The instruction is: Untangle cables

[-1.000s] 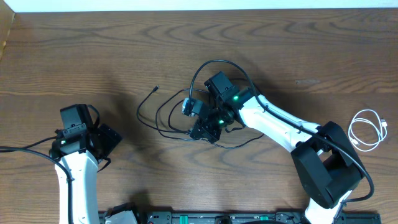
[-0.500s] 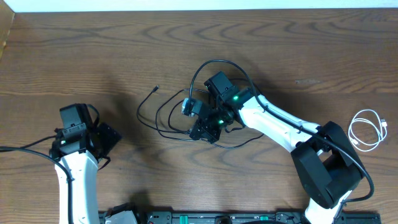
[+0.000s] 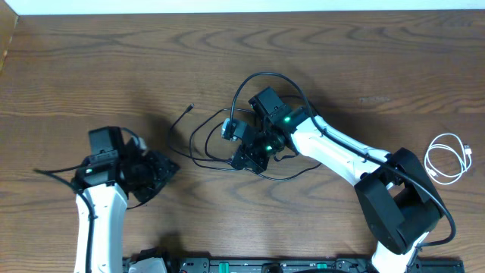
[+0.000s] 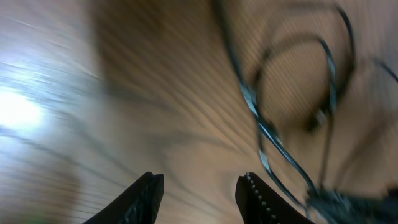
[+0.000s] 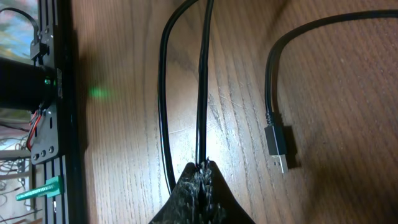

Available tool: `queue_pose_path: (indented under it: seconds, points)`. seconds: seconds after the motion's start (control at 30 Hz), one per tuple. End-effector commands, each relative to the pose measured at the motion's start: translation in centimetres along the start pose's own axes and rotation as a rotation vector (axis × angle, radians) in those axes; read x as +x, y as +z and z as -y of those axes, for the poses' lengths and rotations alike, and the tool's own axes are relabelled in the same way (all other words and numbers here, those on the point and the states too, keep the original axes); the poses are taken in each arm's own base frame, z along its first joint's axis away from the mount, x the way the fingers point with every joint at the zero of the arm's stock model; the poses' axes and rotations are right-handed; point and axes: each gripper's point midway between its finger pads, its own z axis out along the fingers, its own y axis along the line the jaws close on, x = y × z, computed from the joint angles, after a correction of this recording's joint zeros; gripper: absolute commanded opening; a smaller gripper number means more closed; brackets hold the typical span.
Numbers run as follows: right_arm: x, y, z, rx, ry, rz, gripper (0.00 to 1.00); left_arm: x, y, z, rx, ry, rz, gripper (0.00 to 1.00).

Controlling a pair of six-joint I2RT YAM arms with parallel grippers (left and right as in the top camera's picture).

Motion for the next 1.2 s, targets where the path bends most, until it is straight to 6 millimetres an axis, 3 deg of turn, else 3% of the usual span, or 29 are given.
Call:
queue_pose_path:
  seconds: [0.0,0.27,0.5,0.63,0.73,1.07,1.17]
  points:
    - [-0.9,-0.7,-0.3,0.003,0.002,0.025,0.01,2.6,0.6,2.8,0.132,0.070,-0.121,0.46]
    - [-1.0,-0.7,-0.3,0.002,-0.001,0.027,0.01,4.5,1.5,4.6,0.141,0.175,-0.175,0.49]
    - [-1.1,-0.6,-0.6,-0.007,0.004,0.028,0.01,4.8,3.1,5.1,0.129,0.163,-0.213,0.49]
    - [-1.2,-0.6,-0.5,-0.006,0.018,0.032,0.01,5.2,4.4,4.5,0.095,0.144,-0.268,0.49]
    - [-1.2,-0.6,-0.5,-0.006,0.018,0.033,0.01,5.7,5.4,3.9,0.064,0.131,-0.312,0.39]
    - [-1.4,-0.6,-0.5,-0.007,0.061,0.042,0.01,4.6,8.1,-1.4,-0.207,0.104,-0.308,0.29]
    - [-1.4,-0.6,-0.4,-0.002,0.062,0.040,0.01,5.0,8.3,-1.8,-0.221,0.111,-0.335,0.19]
